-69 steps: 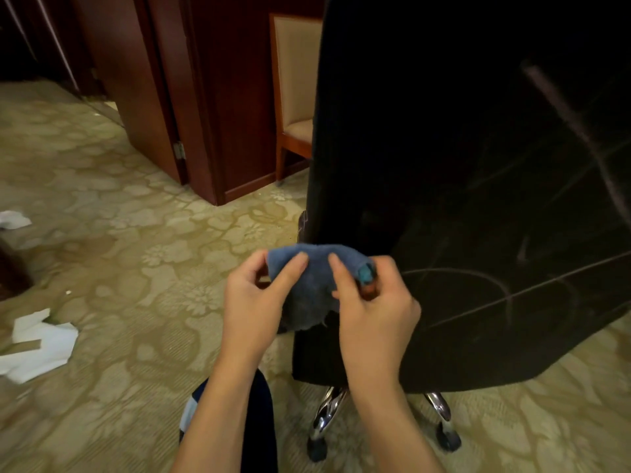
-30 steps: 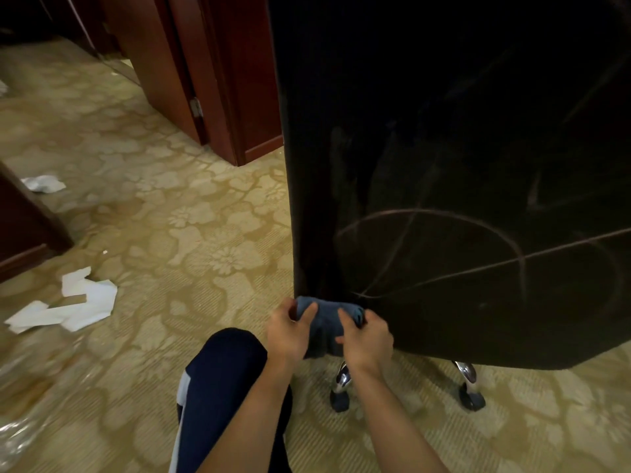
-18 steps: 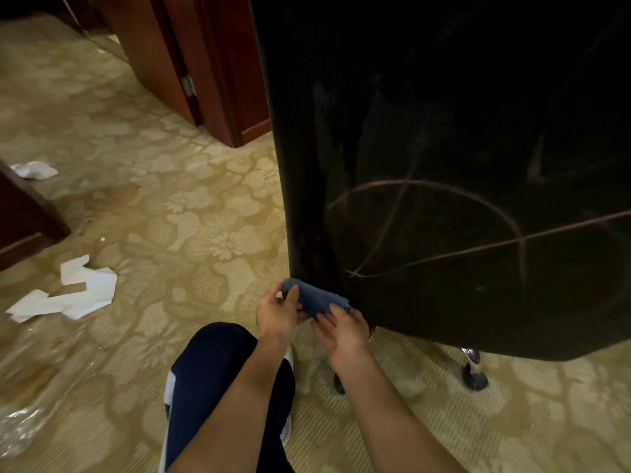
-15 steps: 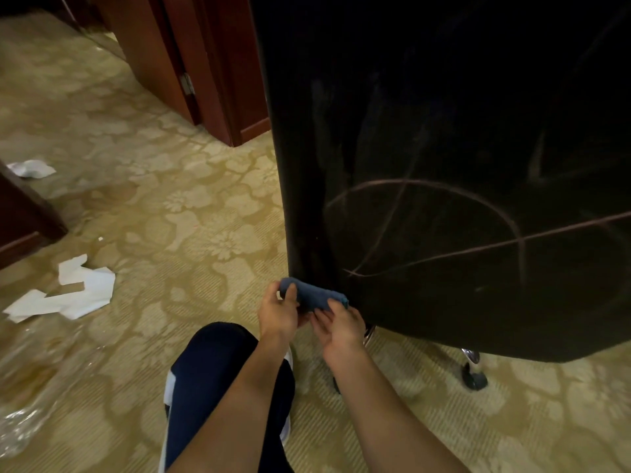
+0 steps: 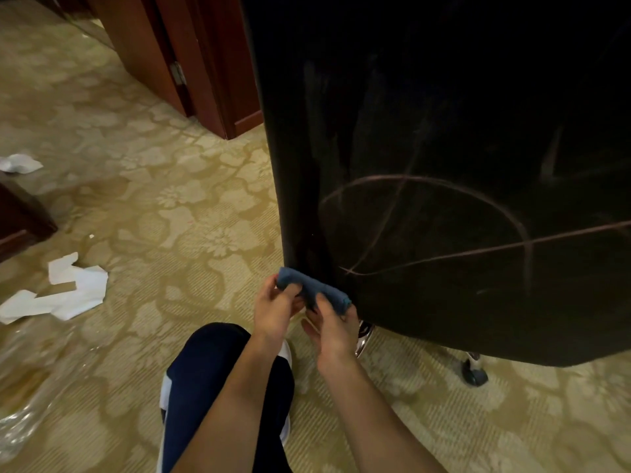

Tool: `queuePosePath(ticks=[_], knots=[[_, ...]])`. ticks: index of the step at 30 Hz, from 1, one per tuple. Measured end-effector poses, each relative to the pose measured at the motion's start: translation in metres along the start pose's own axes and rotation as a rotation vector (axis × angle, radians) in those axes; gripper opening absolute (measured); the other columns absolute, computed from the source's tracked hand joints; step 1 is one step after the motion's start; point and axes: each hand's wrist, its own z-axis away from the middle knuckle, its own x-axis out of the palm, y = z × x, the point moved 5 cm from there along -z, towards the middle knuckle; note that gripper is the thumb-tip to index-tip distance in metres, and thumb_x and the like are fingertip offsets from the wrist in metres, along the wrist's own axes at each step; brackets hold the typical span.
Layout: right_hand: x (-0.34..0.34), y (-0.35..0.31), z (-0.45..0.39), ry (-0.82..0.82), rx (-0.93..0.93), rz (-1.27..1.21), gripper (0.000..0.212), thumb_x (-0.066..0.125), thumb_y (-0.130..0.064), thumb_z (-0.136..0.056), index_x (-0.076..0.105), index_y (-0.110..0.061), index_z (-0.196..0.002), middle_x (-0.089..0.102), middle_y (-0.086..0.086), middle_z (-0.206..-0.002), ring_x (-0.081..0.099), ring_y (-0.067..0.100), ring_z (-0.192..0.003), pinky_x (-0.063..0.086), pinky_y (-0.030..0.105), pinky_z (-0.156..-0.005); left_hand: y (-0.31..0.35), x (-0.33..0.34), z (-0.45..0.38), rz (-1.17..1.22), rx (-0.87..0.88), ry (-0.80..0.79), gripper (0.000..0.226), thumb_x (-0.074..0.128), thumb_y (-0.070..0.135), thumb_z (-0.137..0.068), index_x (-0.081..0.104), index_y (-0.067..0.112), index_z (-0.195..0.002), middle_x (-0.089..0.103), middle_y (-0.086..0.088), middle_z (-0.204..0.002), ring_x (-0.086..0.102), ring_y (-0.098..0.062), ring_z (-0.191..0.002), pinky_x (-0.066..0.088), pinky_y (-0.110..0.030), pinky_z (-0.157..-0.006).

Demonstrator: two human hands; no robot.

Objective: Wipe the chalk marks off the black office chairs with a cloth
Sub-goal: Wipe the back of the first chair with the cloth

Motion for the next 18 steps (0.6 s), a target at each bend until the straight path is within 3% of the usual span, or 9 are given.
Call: queuePosePath(ticks=[4,9,13,18], knots=[[-0.002,-0.005,0.0,0.039,-0.044,0.014,0.023,0.062,0.0,-0.093,0.057,-0.019,-0.105,0.067,0.016,-0.112,0.07,0.025,-0.097,0.057,0.028,-0.07,-0.003,-0.002,0.002,-0.077,0.028,-0.012,0.019,0.055,-0.005,-0.095,0.062,0.012,-0.097,0.068,-0.017,-0.093,0.068,-0.026,-0.082,0.055,-0.034,-0.071],[0.016,-0.009,0.002,0.035,-0.005,-0.121,0.026,0.057,-0.001,-0.096,0.052,-0.012,-0.119,0.065,0.021,-0.113,0.069,0.029,-0.097,0.057,0.026,-0.062,0.003,-0.005,-0.004,-0.053,0.075,-0.003,0.008,0.056,0.005,-0.099,0.059,0.012,-0.101,0.068,-0.021,-0.104,0.07,-0.031,-0.094,0.058,-0.045,-0.083],[0.021,0.011,-0.006,0.195,0.122,-0.207,0.037,0.06,0.0,-0.093,0.051,-0.007,-0.128,0.064,0.025,-0.118,0.068,0.034,-0.096,0.056,0.033,-0.065,-0.006,-0.009,-0.012,-0.014,-0.063,0.13,0.011,0.055,0.001,-0.097,0.057,0.01,-0.092,0.064,-0.015,-0.087,0.065,-0.022,-0.075,0.053,-0.033,-0.067],[0.024,0.011,-0.007,0.233,0.161,-0.331,0.042,0.056,0.004,-0.093,0.048,-0.001,-0.134,0.06,0.022,-0.114,0.063,0.024,-0.081,0.055,0.028,-0.058,-0.006,-0.007,-0.021,0.015,-0.139,0.148,0.015,0.05,0.0,-0.095,0.055,0.007,-0.084,0.054,-0.007,-0.072,0.051,-0.016,-0.059,0.042,-0.028,-0.055]])
